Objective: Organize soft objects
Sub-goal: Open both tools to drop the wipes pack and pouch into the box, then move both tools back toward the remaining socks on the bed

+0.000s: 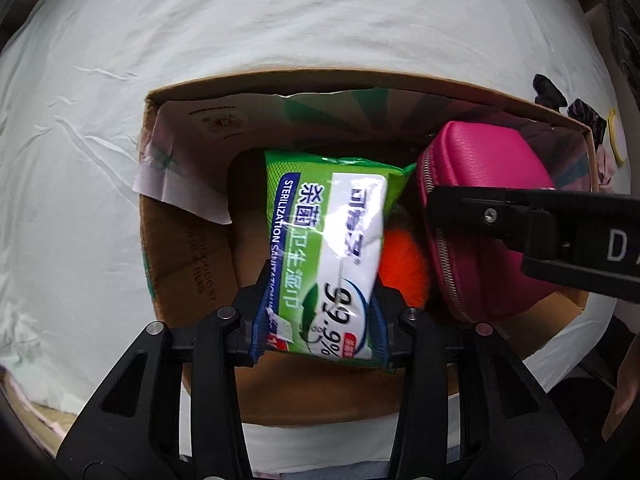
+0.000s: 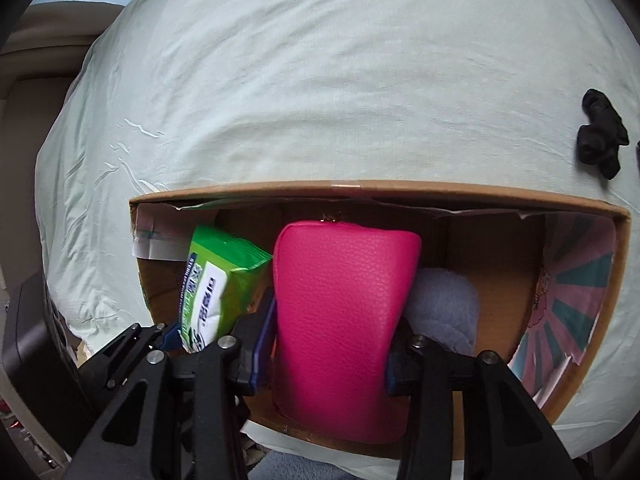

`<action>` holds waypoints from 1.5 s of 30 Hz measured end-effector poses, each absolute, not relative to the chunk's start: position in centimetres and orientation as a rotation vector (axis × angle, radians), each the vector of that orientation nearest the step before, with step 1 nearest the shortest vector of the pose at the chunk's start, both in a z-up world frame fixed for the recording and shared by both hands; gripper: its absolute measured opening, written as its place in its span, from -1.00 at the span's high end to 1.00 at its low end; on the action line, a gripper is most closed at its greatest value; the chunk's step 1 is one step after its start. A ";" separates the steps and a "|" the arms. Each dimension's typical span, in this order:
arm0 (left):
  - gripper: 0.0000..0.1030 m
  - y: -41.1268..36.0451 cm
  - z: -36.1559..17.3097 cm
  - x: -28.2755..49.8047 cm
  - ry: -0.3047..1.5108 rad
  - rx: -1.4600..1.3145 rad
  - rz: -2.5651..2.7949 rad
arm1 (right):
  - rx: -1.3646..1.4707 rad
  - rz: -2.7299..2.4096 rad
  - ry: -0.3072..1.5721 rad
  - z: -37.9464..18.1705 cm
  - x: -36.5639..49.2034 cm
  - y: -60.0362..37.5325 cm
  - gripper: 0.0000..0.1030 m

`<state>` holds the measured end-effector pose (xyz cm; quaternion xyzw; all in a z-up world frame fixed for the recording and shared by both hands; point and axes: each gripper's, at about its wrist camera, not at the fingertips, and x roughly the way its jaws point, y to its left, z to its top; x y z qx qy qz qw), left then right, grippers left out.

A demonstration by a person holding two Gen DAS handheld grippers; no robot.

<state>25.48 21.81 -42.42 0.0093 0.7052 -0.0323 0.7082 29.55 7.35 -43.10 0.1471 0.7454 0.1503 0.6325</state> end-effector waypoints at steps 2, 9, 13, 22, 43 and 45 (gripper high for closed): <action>-0.90 21.2 -42.2 25.5 1.561 0.042 -0.079 | 0.348 0.332 1.709 -43.2 29.7 7.2 -0.22; -0.99 21.0 -41.0 25.5 1.535 0.058 -0.104 | 0.282 0.308 1.663 -42.5 29.4 6.7 -0.92; -0.99 21.4 -40.3 25.3 1.525 0.039 -0.104 | 0.291 0.305 1.631 -41.6 28.9 6.2 -0.92; -0.99 22.3 -36.9 23.5 1.464 -0.002 -0.104 | 0.299 0.325 1.573 -37.3 26.9 6.2 -0.92; -0.99 25.5 -21.7 14.7 1.153 -0.050 -0.074 | 0.117 0.202 1.121 -20.5 15.7 4.6 -0.93; -0.99 25.8 -20.1 13.8 1.112 -0.058 -0.074 | 0.126 0.192 1.065 -18.8 14.2 4.1 -0.93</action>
